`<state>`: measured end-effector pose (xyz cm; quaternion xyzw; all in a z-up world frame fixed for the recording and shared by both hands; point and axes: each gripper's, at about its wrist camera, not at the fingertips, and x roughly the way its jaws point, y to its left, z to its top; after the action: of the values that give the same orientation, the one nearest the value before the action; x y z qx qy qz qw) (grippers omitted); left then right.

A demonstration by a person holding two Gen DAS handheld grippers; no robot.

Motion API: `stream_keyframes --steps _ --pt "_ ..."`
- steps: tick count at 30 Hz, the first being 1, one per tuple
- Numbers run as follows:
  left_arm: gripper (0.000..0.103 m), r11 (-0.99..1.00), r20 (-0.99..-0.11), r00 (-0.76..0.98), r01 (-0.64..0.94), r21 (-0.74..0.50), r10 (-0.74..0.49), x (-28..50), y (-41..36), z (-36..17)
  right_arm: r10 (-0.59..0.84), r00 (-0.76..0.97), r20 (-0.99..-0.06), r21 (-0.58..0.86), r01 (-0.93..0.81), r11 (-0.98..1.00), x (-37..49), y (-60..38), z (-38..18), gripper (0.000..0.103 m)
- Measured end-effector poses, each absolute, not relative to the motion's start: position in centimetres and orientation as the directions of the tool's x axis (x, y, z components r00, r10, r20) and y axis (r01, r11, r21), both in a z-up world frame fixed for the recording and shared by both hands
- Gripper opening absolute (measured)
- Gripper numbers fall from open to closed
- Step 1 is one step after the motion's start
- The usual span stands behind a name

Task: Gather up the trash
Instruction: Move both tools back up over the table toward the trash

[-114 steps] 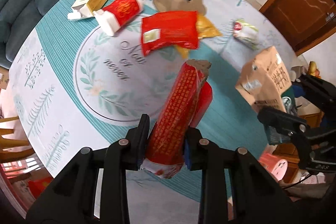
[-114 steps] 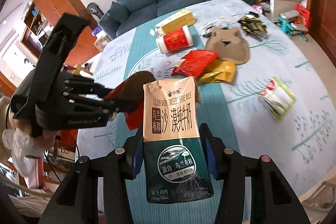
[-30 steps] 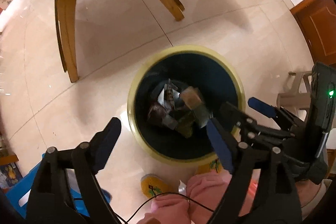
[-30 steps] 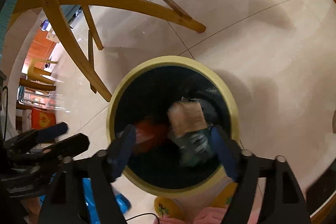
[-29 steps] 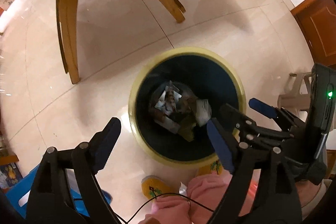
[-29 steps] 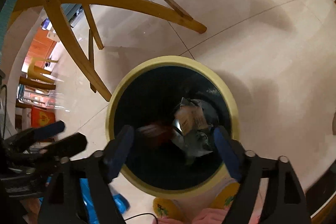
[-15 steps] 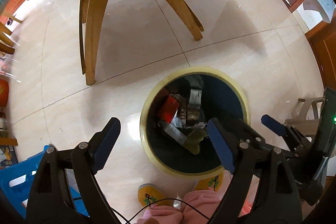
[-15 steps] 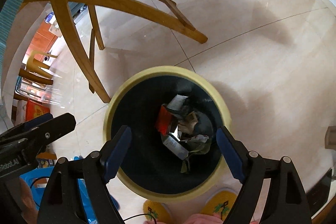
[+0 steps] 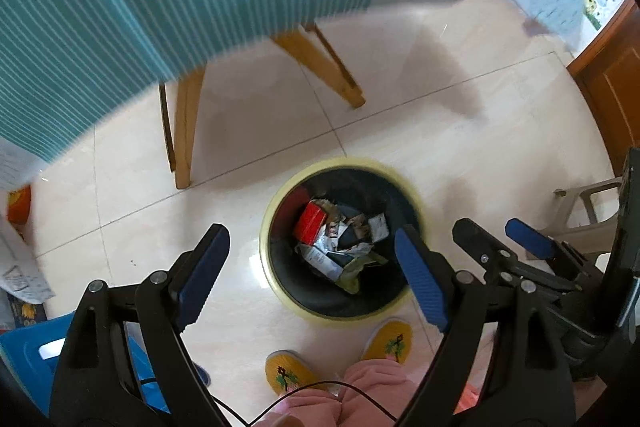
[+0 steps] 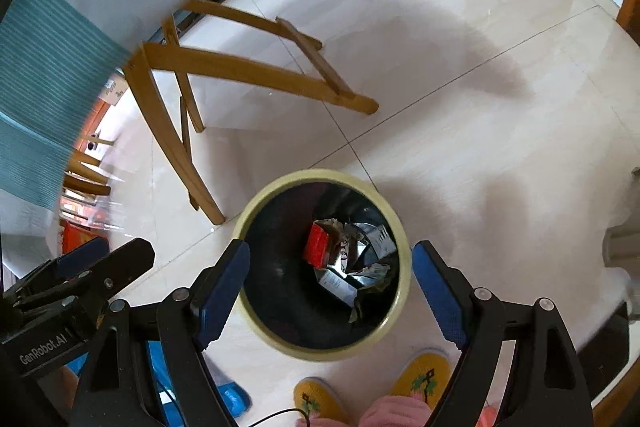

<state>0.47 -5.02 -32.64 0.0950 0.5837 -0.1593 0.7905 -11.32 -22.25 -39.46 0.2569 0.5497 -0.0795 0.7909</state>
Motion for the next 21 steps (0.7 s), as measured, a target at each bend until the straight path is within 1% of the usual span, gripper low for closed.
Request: stream_keyframes --steps 5,11,17,21 --pt "0.083 0.931 -0.94 0.297 0.362 -0.05 -0.166 0.1 -5.4 -25.1 0.153 0.391 -0.908 0.32 0.408 0.855 -11.7 -23.1 -33.1 0.085" --pt "0.083 0.94 -0.926 0.339 0.337 -0.048 -0.168 0.3 -5.0 -15.2 0.163 0.393 -0.905 0.315 0.36 0.878 -11.7 -23.4 -23.9 0.085" --pt "0.083 0.954 -0.894 0.412 0.295 -0.049 -0.174 1.4 -4.1 -4.8 0.187 0.406 -0.895 0.315 0.277 0.908 -10.9 -23.0 -13.6 0.085" --pt "0.083 0.964 -0.863 0.475 0.26 -0.052 -0.174 2.0 -3.2 1.1 0.199 0.442 -0.874 0.31 0.195 0.93 -9.5 -22.8 -7.0 0.085"
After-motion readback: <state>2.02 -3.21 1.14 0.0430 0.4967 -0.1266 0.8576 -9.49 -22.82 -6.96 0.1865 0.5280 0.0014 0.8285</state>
